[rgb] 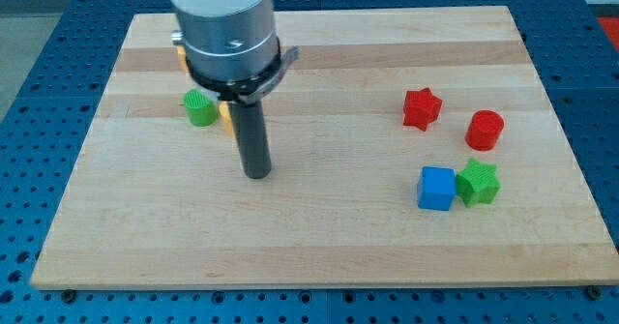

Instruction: Slightly push the green circle to the down

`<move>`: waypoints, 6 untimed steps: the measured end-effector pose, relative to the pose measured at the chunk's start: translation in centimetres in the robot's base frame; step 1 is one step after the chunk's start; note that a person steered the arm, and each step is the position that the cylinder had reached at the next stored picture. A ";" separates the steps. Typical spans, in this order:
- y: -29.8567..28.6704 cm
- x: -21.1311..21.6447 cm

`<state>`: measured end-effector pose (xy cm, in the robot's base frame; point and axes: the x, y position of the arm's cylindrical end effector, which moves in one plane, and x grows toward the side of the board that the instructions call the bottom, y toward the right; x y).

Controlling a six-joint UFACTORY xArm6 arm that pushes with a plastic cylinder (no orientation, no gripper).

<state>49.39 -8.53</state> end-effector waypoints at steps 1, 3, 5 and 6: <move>-2.3 -1.4; -5.3 -13.1; -6.9 -9.0; -5.0 -5.7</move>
